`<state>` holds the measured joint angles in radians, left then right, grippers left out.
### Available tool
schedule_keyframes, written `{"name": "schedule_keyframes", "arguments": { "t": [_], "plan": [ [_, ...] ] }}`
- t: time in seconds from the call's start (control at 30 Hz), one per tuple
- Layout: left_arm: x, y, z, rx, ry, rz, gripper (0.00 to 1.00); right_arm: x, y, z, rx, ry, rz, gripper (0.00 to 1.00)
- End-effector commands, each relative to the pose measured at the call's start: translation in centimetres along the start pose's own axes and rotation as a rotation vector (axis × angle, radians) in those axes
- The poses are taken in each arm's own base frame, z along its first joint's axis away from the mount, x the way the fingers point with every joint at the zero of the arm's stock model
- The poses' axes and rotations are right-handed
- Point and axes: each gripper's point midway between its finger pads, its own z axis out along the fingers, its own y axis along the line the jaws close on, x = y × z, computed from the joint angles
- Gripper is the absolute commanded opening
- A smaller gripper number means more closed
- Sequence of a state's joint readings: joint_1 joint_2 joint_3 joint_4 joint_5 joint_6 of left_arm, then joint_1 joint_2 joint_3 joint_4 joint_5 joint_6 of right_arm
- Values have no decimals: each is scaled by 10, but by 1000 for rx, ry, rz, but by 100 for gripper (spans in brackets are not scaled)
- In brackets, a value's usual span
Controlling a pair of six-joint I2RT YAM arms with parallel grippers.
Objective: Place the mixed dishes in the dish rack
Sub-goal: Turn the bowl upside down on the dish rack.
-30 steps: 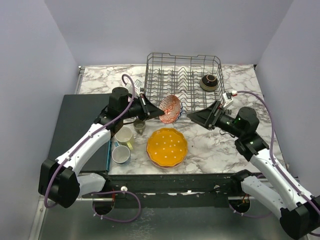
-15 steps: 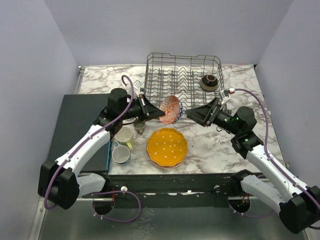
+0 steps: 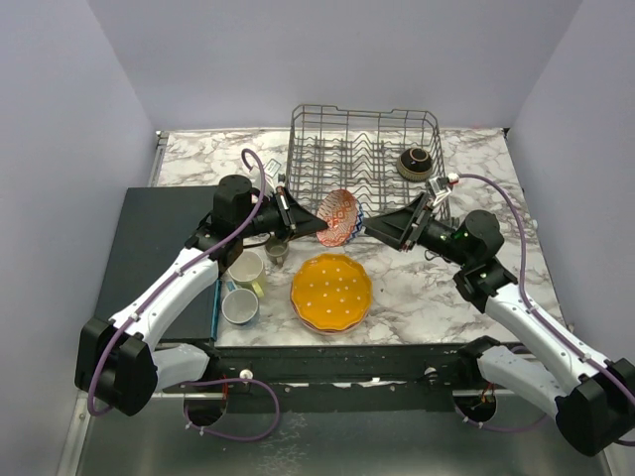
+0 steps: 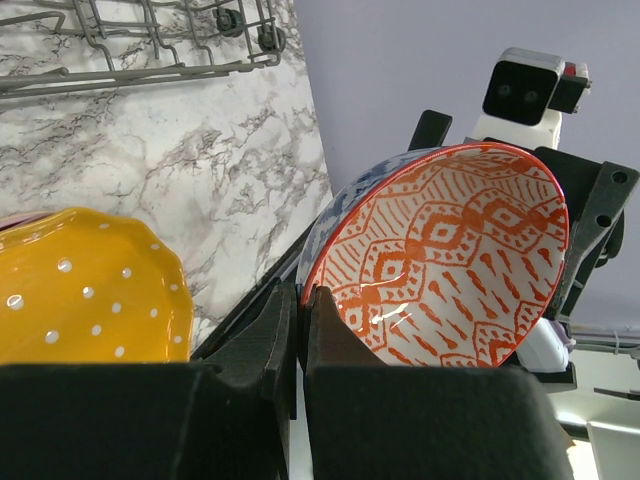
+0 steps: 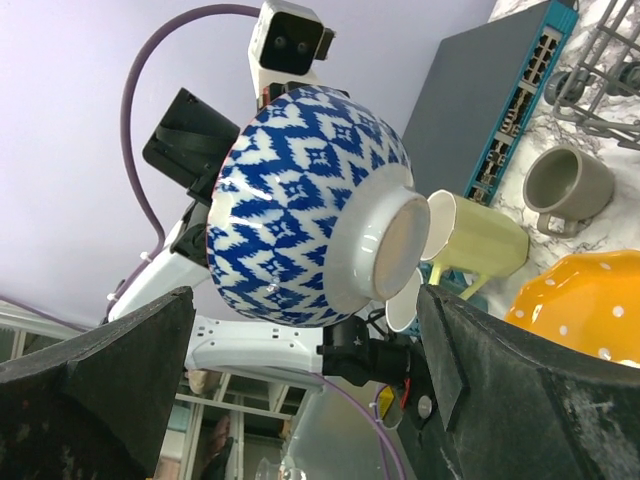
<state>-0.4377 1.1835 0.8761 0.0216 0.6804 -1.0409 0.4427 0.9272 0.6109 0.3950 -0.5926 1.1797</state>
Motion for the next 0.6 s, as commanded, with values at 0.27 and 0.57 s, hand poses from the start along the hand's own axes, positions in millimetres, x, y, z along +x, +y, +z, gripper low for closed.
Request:
{"name": "schedule_keyframes", "arguments": {
  "t": [0.27,0.57],
  "plan": [
    [-1,-15,-6,65,-6,35,0,0,28,10,-89,12,-39,100],
    [0,-12,-6,59,-8,36,0,3,36,14,-116,13,-59,100]
  ]
}}
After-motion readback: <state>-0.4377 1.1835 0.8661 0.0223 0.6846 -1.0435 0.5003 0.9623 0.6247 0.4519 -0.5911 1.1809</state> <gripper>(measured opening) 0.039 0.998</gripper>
